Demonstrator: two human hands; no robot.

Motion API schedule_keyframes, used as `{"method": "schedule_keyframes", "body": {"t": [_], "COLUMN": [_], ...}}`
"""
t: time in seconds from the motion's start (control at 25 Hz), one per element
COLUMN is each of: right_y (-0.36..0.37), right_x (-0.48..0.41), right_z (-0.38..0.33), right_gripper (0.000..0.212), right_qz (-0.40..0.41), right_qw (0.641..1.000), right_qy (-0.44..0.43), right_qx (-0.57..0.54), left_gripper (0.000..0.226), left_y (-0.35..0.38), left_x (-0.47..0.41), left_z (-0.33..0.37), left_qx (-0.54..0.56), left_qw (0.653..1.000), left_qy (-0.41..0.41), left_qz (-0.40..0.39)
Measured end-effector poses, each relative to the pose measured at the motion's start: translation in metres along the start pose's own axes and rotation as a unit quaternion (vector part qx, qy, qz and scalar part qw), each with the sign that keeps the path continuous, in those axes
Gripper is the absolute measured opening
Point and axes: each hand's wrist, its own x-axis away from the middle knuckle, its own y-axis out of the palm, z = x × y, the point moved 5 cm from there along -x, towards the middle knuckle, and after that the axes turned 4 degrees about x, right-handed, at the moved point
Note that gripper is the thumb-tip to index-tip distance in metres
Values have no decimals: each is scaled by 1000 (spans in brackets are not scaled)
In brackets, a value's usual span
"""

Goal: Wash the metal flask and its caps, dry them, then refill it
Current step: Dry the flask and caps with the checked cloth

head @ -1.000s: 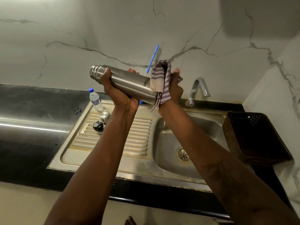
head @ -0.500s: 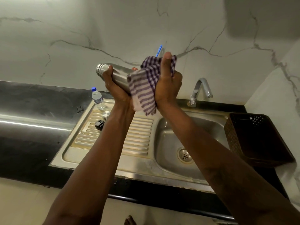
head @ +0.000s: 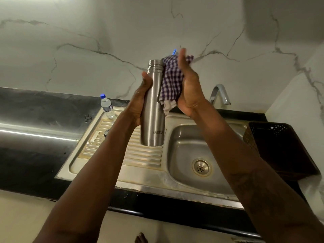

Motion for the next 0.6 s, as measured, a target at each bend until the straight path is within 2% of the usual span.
{"method": "schedule_keyframes", "body": {"t": [0.08, 0.2, 0.24, 0.32, 0.4, 0.48, 0.52, 0.6], "right_y": [-1, -5, -7, -14, -22, -25, -24, -22], "right_x": [-1, -2, -1, -1, -4, -6, -5, -1], "right_z": [-3, 3, 5, 7, 5, 9, 13, 23], "right_gripper": [69, 95, 100, 96, 75, 47, 44, 53], "right_qz": [-59, -117, -103, -30, 57, 121, 132, 108], "right_qw": [998, 992, 993, 997, 994, 978, 966, 943], "right_qy": [-5, 28, 36, 28, -6, -45, -59, -97], "right_qx": [29, 26, 33, 68, 95, 163, 215, 298], "left_gripper": [94, 99, 101, 103, 96, 88, 89, 90], "left_y": [0, 6, 9, 13, 13, 7, 4, 0], "left_x": [2, 5, 5, 5, 3, 0, -2, -4], "left_z": [-3, -9, -11, -12, -8, -3, -1, 3], "left_qx": [28, 8, -8, -29, -61, -129, -168, -241], "left_qw": [996, 981, 976, 974, 980, 980, 974, 953], "left_qy": [-69, -142, -156, -172, -161, -149, -145, -153], "left_qz": [-48, -134, -149, -148, -98, -10, 36, 97]}}
